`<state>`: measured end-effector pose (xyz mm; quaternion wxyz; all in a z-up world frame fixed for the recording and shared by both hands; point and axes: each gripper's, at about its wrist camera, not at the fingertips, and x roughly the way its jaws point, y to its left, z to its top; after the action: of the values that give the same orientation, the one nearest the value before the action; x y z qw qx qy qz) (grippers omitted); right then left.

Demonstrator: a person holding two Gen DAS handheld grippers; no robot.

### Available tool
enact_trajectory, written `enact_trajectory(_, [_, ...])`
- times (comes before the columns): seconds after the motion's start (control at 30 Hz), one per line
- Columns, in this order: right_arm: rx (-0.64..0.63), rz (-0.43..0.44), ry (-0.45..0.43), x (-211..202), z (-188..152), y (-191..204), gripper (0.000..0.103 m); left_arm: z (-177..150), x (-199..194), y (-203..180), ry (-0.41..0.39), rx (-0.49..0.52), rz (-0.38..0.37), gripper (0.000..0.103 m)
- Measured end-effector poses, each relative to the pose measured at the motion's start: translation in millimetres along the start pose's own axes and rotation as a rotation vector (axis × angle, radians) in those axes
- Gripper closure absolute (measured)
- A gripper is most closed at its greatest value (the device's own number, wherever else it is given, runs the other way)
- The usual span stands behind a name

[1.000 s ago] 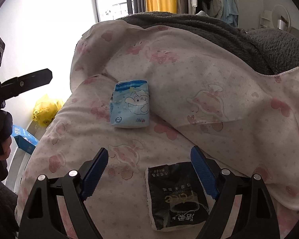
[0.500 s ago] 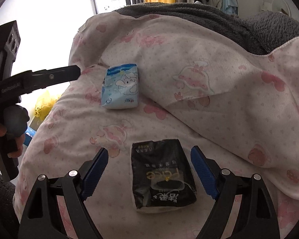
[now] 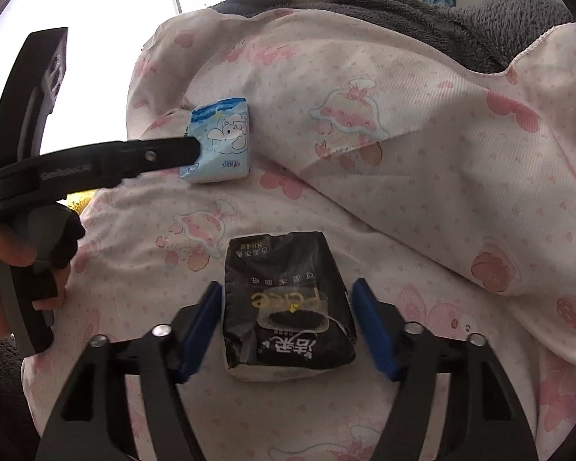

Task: Collect trash
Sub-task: 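Grasp the black tissue pack with the right gripper while left grasps the blue packet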

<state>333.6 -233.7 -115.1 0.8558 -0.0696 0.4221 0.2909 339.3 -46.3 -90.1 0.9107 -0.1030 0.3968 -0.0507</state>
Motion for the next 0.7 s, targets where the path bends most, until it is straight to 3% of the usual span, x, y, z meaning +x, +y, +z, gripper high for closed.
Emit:
enact_trajectory(0.07, [0.003, 0.005, -0.006, -3, 0, -1, 0.047, 0, 3, -5, 0.005, 0.005, 0.019, 0.009])
enact_trajectory(0.27, [0.013, -0.007, -0.044, -20, -2, -7, 0.047, 1, 16, -11, 0.01, -0.014, 0.073, 0.009])
enact_trajectory(0.53, [0.037, -0.013, -0.056, -27, -6, -14, 0.047, 11, 40, -30, 0.022, 0.043, 0.14, 0.009])
enact_trajectory(0.6, [0.032, -0.012, -0.061, -28, -6, -13, 0.047, 15, 46, -31, 0.033, 0.047, 0.141, 0.013])
enact_trajectory(0.7, [0.037, -0.011, -0.068, -33, -5, -14, 0.047, 19, 54, -24, 0.063, 0.029, 0.12, 0.027])
